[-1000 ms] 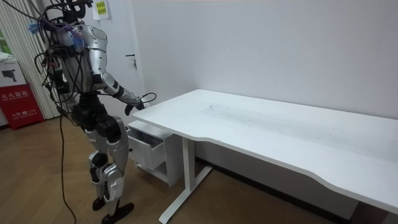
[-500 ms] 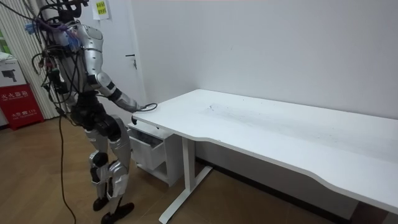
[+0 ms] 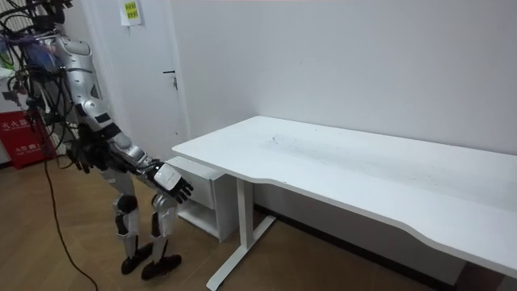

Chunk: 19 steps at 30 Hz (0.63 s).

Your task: Put apple and close drawer

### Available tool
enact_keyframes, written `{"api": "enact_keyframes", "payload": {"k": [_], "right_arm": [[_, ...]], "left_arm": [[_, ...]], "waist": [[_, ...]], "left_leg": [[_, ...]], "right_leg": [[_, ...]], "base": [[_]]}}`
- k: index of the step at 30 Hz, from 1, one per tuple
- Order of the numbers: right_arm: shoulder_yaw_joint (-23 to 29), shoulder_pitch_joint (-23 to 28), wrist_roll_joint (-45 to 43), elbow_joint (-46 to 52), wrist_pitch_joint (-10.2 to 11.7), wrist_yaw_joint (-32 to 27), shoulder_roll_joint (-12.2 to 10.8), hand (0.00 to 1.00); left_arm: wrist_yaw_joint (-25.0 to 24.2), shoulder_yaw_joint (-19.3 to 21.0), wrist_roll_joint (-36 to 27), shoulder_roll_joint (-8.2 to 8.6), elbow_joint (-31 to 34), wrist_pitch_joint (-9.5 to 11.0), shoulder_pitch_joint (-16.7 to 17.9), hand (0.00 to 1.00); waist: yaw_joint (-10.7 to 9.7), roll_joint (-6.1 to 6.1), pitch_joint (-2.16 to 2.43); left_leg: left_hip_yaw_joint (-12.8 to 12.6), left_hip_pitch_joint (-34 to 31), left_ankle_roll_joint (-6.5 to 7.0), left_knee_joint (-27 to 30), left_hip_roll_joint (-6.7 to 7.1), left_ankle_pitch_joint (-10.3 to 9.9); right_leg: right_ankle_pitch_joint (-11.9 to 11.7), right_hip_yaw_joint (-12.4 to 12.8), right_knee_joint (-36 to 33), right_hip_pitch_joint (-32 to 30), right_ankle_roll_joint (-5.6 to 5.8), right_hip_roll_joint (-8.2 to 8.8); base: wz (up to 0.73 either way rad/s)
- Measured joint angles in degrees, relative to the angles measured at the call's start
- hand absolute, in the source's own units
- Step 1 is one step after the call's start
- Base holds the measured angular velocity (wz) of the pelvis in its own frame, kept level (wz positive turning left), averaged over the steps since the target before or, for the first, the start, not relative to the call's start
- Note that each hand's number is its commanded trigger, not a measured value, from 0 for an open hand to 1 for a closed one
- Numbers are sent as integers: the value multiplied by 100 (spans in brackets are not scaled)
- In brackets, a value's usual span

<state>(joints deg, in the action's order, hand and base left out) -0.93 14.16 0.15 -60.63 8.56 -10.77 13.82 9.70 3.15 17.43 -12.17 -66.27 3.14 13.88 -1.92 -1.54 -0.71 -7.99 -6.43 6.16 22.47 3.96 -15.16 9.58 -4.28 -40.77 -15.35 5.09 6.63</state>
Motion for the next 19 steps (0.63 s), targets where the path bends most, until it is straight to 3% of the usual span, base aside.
{"api": "enact_keyframes", "payload": {"k": [1,4,8,9,10,11,19], "right_arm": [[0,-14,14,-5,5,-9,-52,0],[-2,-251,96,-215,71,-30,-194,0],[0,-404,227,-428,98,-17,-324,0],[5,-415,235,-426,149,-17,-339,0],[8,-465,231,-443,177,-18,-341,0],[8,-490,230,-476,178,-17,-353,0],[9,-454,254,-672,49,148,-369,0]], "left_arm": [[62,-2,-1,-1,14,-7,-36,0],[162,2,1,-2,122,-18,-113,0],[235,-1,-2,28,119,-11,-166,0],[237,-1,-2,41,115,-11,-180,0],[240,-1,1,54,115,-11,-214,0],[245,0,1,53,113,-11,-222,0],[264,3,38,92,115,-35,-305,0]], "waist": [[90,89,13],[221,268,55],[240,417,59],[236,437,59],[229,424,62],[227,423,61],[185,241,47]], "left_leg": [[-47,29,-137,-200,52,92],[-122,56,-223,-435,71,193],[-67,294,-222,-591,-33,217],[-68,312,-137,-600,-67,226],[-62,312,119,-611,-106,252],[-61,314,144,-616,-122,253],[-30,627,90,-995,-125,287]], "right_leg": [[71,13,776,380,-15,-78],[26,-164,2241,1033,-175,-177],[-145,-305,2813,1464,-265,-305],[-159,-331,2883,1514,-285,-365],[-170,-366,2939,1570,-301,-402],[-174,-368,2959,1580,-310,-424],[-168,-379,3161,1833,-346,-467]], "base": [[-21],[-20],[4],[0],[0],[5],[2]]}}
